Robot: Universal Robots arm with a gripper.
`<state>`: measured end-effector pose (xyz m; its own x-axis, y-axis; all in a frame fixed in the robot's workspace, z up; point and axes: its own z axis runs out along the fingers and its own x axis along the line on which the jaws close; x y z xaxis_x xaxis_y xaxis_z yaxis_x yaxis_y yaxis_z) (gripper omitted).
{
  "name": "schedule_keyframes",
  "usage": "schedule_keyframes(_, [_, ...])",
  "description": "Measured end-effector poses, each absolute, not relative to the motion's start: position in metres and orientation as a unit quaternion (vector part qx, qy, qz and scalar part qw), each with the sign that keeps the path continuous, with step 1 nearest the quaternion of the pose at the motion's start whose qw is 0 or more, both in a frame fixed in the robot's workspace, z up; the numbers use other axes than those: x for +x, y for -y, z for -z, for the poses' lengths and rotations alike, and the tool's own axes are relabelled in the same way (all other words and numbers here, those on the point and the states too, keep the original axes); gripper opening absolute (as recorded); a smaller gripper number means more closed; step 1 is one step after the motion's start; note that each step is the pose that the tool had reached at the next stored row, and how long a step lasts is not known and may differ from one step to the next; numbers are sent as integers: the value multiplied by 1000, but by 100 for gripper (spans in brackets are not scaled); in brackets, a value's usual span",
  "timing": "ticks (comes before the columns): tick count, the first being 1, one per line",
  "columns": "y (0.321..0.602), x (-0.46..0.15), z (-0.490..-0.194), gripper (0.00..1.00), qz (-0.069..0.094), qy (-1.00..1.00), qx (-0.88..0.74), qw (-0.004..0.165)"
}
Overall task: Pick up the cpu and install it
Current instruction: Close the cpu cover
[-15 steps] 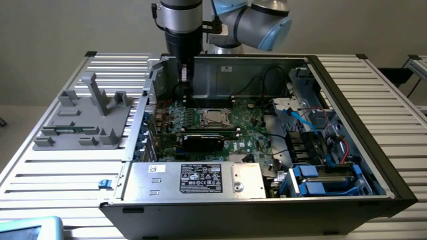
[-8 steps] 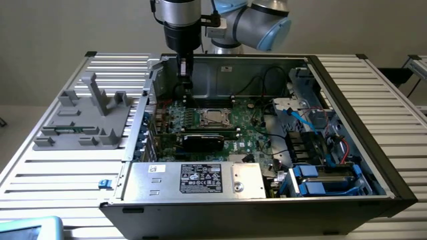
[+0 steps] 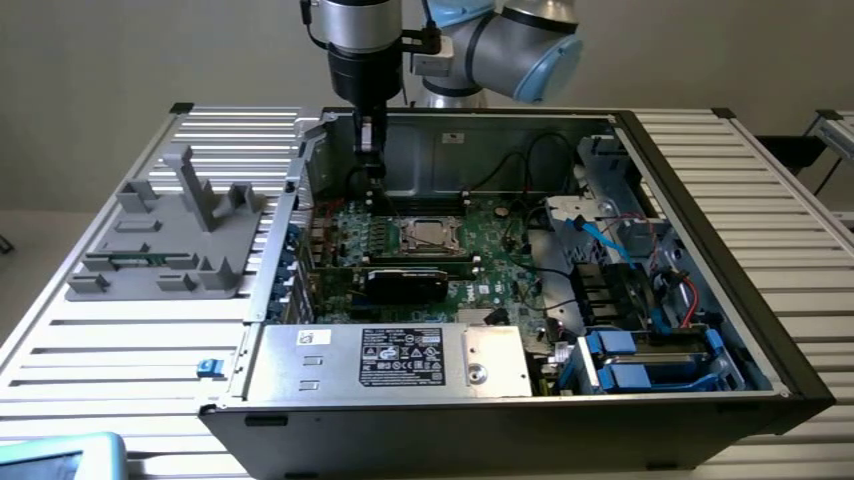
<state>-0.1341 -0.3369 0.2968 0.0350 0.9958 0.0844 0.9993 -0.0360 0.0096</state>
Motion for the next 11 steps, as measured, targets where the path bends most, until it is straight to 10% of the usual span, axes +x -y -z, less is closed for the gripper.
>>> schedule_keyframes(11, [337, -134, -297, 12, 34, 677, -735, 25])
